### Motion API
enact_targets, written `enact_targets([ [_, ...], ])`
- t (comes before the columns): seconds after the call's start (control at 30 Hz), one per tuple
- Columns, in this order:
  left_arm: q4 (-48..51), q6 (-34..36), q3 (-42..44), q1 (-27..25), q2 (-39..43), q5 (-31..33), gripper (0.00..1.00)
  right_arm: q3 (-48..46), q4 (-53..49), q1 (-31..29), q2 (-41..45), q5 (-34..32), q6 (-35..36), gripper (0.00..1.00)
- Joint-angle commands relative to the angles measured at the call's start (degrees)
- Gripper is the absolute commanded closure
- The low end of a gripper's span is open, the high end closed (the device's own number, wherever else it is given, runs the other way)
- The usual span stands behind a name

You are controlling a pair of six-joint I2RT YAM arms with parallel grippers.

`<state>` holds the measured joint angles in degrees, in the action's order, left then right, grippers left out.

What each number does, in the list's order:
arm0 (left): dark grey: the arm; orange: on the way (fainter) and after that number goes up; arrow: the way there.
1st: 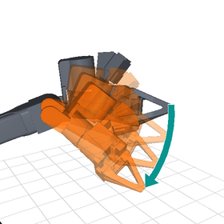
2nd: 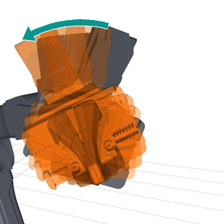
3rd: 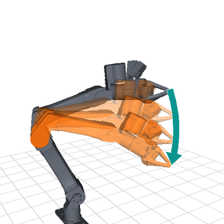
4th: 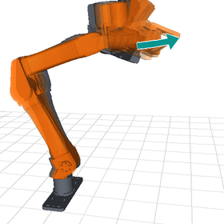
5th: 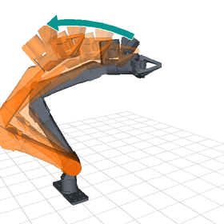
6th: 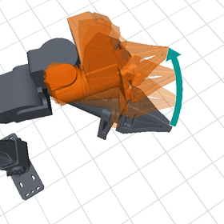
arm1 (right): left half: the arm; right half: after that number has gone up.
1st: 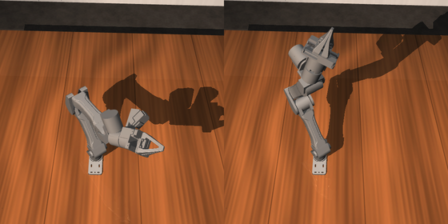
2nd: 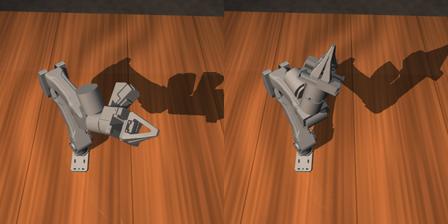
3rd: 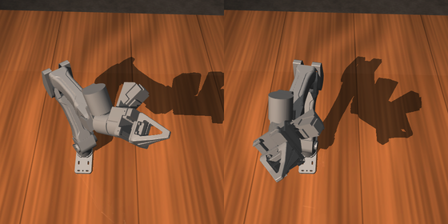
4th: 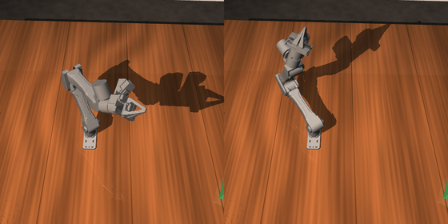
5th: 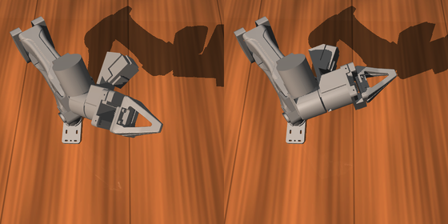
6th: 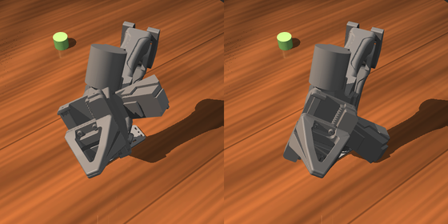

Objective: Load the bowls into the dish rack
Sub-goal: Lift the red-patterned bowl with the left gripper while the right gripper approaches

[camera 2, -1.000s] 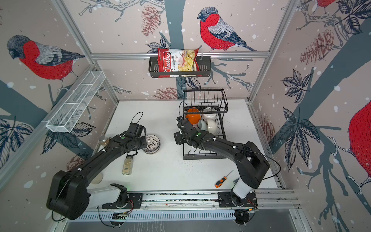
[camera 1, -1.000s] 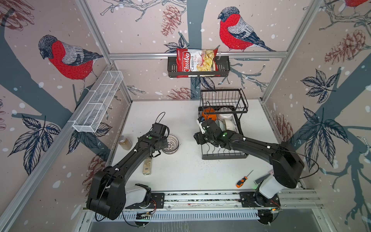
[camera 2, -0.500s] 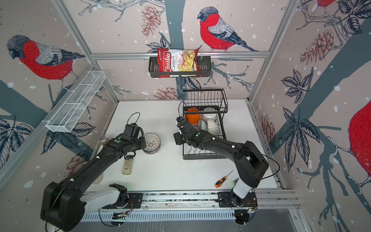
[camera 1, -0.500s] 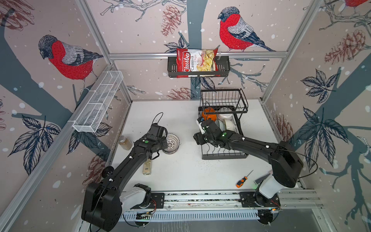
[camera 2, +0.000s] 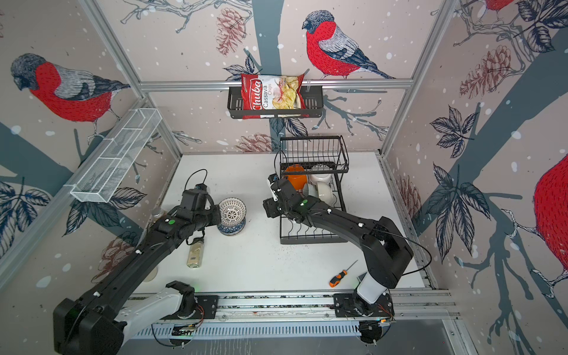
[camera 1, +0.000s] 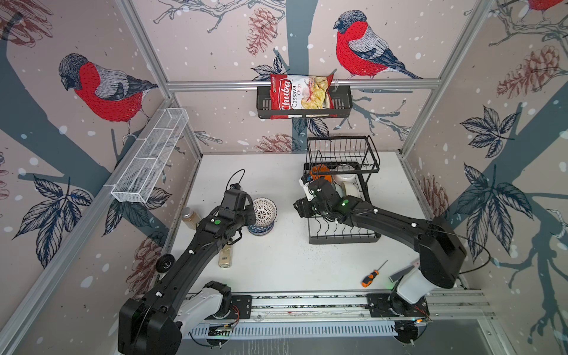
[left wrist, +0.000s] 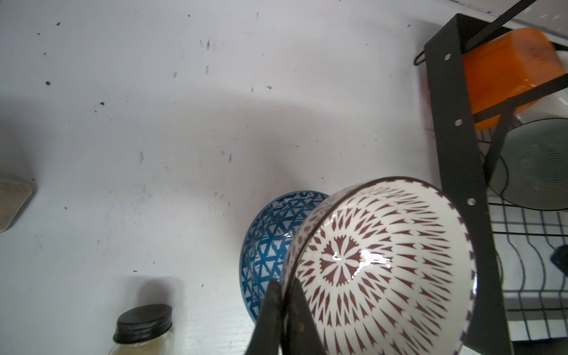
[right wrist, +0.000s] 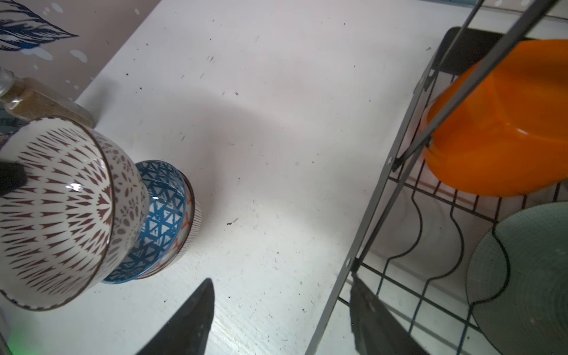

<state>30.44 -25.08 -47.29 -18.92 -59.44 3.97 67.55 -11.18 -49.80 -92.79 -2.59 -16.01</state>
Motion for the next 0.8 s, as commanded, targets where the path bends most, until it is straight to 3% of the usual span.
enact_targets([
  [0.0,-4.1,0.3,-1.0,0.0,0.3,-3.4,1.0,1.0,0.0,0.1,1.3,1.4,0.7,0.3],
  [0.23,-6.4,-0.5,-1.1,-0.9,-0.3,-5.3,1.0,2.7,-1.8,0.2,3.5,3.2,0.4,0.3],
  [0.77,-10.3,-1.8,-3.5,-8.1,-6.1,-1.4,1.0,6.9,-8.7,0.1,2.6,4.1,-0.8,0.32],
])
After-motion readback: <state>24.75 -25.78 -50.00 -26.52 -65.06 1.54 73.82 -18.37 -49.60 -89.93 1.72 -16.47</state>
